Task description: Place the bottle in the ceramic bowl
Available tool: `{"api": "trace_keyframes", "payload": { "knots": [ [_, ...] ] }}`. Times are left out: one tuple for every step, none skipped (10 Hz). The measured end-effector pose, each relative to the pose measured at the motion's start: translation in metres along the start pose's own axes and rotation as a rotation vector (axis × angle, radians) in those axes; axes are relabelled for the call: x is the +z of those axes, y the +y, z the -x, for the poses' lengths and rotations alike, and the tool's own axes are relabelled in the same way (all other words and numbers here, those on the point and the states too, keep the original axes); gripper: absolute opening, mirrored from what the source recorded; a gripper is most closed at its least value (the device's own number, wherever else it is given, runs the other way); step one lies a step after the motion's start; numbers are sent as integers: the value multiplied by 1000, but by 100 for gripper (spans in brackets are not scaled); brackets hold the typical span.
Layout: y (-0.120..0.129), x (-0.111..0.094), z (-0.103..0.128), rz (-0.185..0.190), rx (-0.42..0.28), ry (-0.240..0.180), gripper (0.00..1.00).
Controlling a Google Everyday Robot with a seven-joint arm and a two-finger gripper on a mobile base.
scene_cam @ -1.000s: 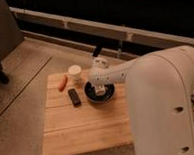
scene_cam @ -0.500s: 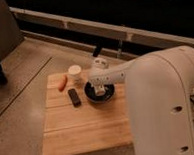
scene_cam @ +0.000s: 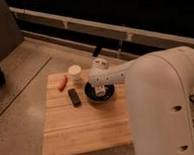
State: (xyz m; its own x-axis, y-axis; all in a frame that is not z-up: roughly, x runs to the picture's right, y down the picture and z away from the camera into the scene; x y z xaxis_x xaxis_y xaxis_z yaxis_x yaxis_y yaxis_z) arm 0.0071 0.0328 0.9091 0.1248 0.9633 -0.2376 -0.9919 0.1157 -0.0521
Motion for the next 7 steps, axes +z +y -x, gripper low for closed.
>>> {"api": "trace_keyframes", "payload": {
  "knots": [
    [5, 0, 1, 6, -4, -1, 80],
    [4, 0, 0, 5, -4, 0, 80],
    [2, 0, 0, 3, -2, 0, 80],
    [2, 0, 0, 3, -2, 0, 80],
    [4, 0, 0, 4, -4, 0, 80],
    [4, 0, 1, 5, -4, 0, 80],
    [4, 0, 1, 4, -4, 0, 80]
  ]
}}
